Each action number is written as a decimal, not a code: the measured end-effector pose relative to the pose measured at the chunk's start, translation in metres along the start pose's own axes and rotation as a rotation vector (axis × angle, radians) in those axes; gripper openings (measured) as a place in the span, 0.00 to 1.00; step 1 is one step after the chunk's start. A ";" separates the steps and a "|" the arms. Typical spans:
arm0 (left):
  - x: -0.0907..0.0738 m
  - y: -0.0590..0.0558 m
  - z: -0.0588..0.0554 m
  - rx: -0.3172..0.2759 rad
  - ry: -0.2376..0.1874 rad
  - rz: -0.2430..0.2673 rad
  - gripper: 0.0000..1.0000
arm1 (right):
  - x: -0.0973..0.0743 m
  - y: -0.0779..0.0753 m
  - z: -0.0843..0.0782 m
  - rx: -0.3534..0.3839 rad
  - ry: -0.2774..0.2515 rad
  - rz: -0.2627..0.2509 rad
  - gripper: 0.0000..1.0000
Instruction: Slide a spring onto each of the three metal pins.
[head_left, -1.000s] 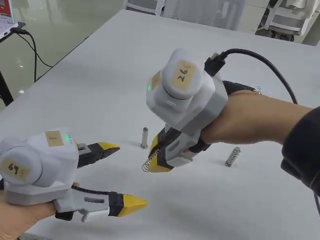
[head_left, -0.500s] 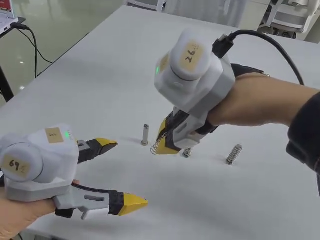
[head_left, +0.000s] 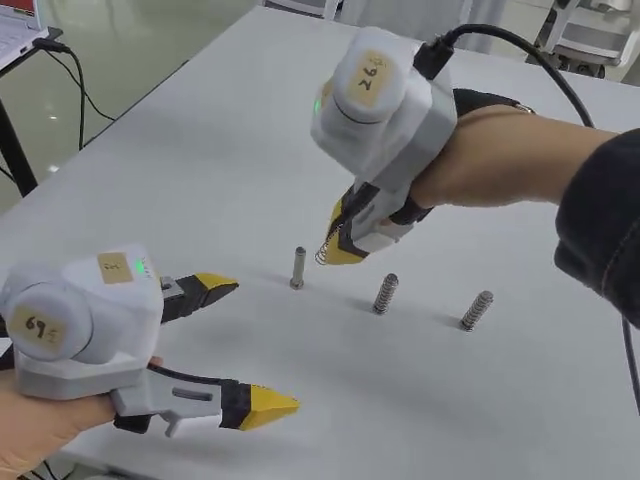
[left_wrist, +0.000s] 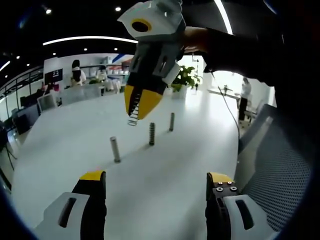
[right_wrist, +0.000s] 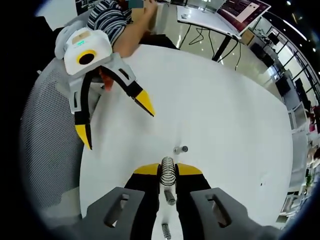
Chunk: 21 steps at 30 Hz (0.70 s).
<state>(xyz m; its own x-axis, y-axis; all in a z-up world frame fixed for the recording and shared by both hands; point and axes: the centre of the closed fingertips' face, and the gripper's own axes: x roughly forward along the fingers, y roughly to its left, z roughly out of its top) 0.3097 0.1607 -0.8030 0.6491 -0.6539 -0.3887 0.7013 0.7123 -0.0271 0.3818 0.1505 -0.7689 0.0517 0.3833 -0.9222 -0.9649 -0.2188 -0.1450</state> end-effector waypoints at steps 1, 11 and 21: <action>0.000 0.001 0.000 -0.001 -0.001 0.002 0.78 | 0.001 0.000 0.000 0.000 0.001 0.001 0.08; -0.002 0.003 -0.002 -0.003 0.003 0.002 0.78 | 0.015 -0.013 0.001 -0.024 0.047 0.009 0.08; -0.003 0.005 -0.001 0.003 0.004 0.002 0.77 | 0.023 -0.024 0.006 -0.029 0.059 0.019 0.08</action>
<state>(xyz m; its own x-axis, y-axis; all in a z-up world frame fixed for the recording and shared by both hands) 0.3116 0.1664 -0.8027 0.6491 -0.6516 -0.3925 0.7011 0.7126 -0.0236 0.4043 0.1702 -0.7844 0.0490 0.3252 -0.9444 -0.9580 -0.2520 -0.1365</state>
